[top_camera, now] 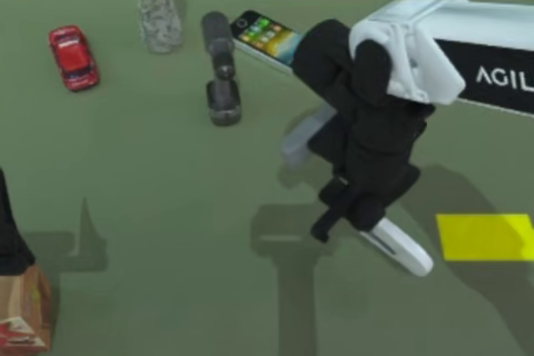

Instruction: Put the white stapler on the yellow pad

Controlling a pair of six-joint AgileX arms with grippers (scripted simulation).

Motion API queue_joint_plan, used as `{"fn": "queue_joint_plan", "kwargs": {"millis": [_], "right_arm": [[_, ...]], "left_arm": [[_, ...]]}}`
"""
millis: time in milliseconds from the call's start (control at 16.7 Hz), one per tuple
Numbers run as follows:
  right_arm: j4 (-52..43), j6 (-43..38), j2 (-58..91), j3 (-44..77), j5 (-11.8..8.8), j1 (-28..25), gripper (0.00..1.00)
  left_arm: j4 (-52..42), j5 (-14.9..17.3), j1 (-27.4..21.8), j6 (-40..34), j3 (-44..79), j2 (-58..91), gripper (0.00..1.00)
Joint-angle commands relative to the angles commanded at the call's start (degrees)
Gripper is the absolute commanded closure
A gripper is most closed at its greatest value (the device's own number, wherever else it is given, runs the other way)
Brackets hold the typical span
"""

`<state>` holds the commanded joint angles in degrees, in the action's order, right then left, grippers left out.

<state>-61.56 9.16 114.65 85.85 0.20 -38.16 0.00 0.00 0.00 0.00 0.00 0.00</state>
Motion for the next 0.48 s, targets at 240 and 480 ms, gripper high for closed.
{"fn": "queue_joint_plan", "kwargs": {"millis": [240, 480], "right_arm": [[-7.9, 0.2, -2.7, 5.4, -0.1, -0.3, 1.0], [-8.2, 0.2, -2.8, 5.7, -0.1, 0.0, 1.0]], "left_arm": [[0.0, 0.0, 0.0, 0.0, 0.0, 0.0, 0.0], [0.0, 0.0, 0.0, 0.0, 0.0, 0.0, 0.0]]}}
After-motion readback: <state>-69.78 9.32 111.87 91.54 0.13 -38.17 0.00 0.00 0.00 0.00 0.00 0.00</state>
